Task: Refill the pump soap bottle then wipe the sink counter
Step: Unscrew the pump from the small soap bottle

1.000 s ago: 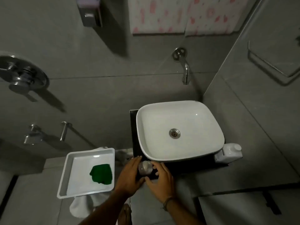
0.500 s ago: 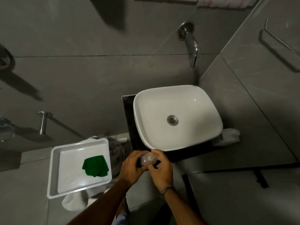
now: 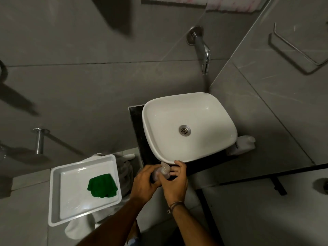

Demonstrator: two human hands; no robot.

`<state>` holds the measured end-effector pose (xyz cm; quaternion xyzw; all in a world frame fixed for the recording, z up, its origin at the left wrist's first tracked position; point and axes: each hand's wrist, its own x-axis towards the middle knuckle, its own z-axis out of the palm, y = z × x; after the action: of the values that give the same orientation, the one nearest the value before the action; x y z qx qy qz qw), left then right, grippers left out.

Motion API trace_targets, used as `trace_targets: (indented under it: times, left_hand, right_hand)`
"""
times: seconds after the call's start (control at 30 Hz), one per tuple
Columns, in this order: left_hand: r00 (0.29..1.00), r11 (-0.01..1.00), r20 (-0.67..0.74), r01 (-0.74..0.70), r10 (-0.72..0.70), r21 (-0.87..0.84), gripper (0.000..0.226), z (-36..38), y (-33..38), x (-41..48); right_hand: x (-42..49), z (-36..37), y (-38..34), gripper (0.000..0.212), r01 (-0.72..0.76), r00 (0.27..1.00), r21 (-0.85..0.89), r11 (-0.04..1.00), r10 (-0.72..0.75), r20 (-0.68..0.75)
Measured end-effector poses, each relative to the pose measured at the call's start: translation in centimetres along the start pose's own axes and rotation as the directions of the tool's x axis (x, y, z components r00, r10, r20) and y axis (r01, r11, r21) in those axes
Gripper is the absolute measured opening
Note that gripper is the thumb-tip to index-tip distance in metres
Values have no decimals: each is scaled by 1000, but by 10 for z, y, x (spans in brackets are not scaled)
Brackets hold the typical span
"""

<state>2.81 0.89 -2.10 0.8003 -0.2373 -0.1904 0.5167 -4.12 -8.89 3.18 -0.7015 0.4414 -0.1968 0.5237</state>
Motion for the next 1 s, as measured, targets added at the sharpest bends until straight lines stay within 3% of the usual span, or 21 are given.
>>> trace_targets:
  times: [0.13, 0.33, 0.5, 0.67, 0.87, 1.0]
  left_hand:
    - [1000, 1000, -20, 0, 0, 0, 54, 1, 0, -1]
    - [999, 1000, -47, -17, 16, -17, 48, 4, -1, -3]
    - [999, 999, -40, -11, 10, -38, 50, 1, 3, -3]
    - [1000, 1000, -27, -11, 11, -10, 51, 3, -2, -2]
    - [1000, 1000, -21, -13, 12, -25, 50, 2, 1, -2]
    - [1000, 1000, -23, -7, 7, -13, 51, 2, 0, -3]
  right_hand:
    - [-1, 2, 2, 77, -10, 998, 1, 1000, 10, 69]
    - [-1, 4, 1, 71, -2, 1000, 3, 1000, 2, -8]
    - [-5, 5, 0, 92, -14, 998, 42, 999, 12, 54]
    - [-3, 6, 4, 77, -58, 998, 90, 994, 57, 16]
    - [-6, 6, 0, 77, -35, 997, 89, 995, 41, -66]
    - [-8, 6, 1, 70, -80, 996, 139, 987, 85, -31]
